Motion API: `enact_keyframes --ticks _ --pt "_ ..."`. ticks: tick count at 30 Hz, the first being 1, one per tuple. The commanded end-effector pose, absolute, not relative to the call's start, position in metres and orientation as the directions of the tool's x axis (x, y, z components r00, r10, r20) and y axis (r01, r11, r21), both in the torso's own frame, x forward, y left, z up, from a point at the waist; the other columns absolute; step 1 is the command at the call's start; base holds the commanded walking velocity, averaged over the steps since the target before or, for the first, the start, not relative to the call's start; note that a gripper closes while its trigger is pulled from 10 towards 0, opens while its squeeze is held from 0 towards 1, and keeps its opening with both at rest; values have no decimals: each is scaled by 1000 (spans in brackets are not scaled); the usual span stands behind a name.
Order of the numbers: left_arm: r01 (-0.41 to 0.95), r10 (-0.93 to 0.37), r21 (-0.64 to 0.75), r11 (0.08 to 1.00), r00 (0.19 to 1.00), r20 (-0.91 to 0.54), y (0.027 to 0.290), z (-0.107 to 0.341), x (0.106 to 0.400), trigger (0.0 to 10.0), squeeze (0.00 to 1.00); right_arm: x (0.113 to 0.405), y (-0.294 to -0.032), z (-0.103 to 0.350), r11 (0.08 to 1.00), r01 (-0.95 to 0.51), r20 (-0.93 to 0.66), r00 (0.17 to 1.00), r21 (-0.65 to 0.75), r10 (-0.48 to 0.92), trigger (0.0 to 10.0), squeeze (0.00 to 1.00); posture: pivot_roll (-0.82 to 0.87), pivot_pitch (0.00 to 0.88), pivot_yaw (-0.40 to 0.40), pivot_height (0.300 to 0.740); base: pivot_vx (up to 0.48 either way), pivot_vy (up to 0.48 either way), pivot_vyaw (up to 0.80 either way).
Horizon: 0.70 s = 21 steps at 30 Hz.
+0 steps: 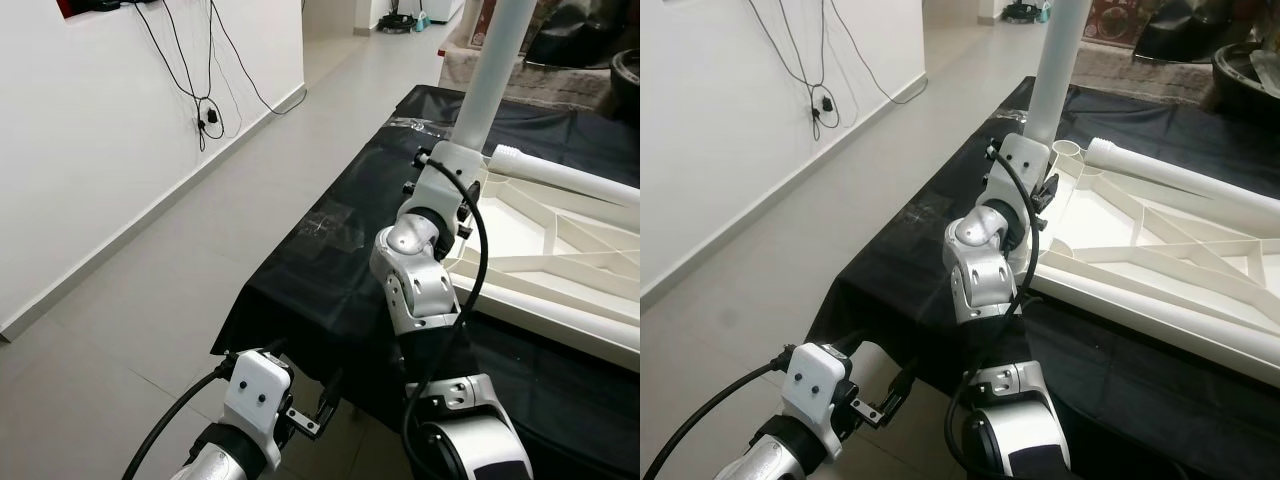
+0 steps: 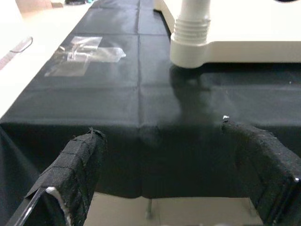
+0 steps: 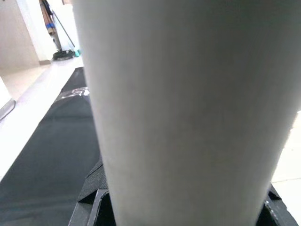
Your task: Building children table
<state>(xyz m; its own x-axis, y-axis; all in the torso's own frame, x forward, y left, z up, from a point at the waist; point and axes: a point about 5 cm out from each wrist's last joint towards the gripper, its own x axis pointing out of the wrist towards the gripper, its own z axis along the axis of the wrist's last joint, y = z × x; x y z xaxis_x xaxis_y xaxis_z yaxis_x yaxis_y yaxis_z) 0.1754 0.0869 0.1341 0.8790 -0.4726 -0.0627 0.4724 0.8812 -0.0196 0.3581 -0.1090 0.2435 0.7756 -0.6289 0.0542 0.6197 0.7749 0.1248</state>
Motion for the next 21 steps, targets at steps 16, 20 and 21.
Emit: enact_keyframes --ticks 16,20,21 --pt "467 -465 2 884 881 -84 89 129 173 10000 0 353 -100 200 781 615 -105 789 110 -606 10000 0 73 111 18 740 0 0 0" --pt "466 -464 6 885 882 -86 90 129 172 10000 0 347 -99 178 781 621 -153 780 72 -606 10000 0 77 116 27 740 0 0 0" --pt "466 -464 6 885 882 -86 90 129 172 10000 0 347 -99 178 781 621 -153 780 72 -606 10000 0 77 116 27 740 0 0 0"
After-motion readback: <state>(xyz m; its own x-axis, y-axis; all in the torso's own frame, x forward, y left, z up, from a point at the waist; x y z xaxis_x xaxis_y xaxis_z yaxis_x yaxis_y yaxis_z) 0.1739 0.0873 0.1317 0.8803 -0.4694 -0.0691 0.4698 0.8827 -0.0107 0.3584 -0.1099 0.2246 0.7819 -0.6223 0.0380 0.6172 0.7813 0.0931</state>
